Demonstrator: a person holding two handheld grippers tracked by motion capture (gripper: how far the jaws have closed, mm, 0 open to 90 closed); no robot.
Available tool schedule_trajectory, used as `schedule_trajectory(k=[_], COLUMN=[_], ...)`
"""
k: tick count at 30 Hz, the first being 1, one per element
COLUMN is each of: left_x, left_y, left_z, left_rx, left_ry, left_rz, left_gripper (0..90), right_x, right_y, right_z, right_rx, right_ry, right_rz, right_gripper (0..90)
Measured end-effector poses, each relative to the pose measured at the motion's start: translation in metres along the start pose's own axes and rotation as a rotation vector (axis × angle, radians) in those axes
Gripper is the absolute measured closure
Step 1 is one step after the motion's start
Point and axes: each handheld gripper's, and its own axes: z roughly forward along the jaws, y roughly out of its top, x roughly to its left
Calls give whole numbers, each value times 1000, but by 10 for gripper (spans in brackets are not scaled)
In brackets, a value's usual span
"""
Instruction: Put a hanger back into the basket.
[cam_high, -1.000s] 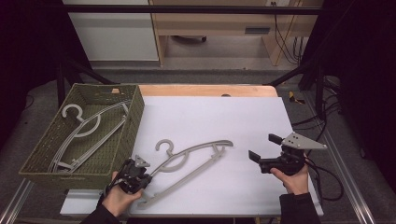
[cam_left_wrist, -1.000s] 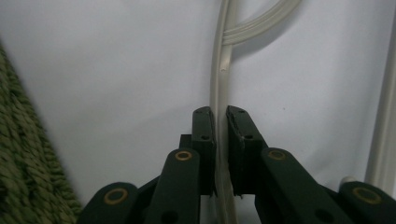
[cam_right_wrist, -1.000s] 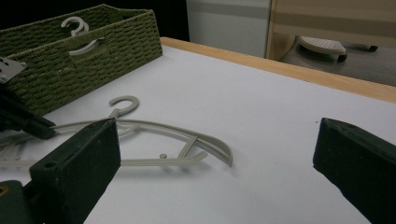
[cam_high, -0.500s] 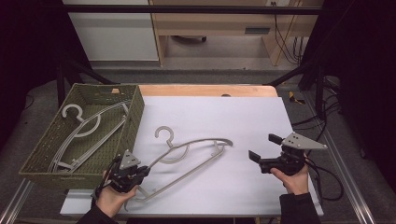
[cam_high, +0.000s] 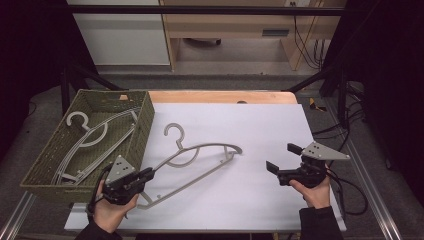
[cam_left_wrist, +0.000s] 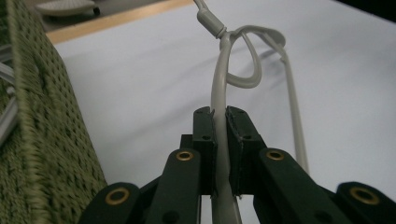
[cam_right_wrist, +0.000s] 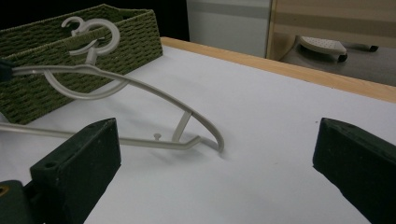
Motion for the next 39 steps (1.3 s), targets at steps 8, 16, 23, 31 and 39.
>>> schedule_trajectory(k=[8, 16, 23, 31, 39], left_x=[3, 27, 57, 92, 123], left_y=[14, 36, 48, 48, 41], left_z=[-21, -40, -48, -64, -76], left_rx=[-102, -189, -251, -278, -293], left_ry=[33, 84, 141, 224, 285], left_rz=[28, 23, -17, -33, -57], left_gripper=[830, 829, 828, 828, 827], right_x=[0, -1, -2, -2, -3], right_y=[0, -1, -1, -1, -1], right_z=[0, 0, 0, 0, 1], right_rx=[1, 2, 0, 0, 5], right_ry=[-2, -3, -7, -9, -6], right_rz=[1, 4, 5, 11, 7], right_gripper=[11, 11, 11, 11, 11])
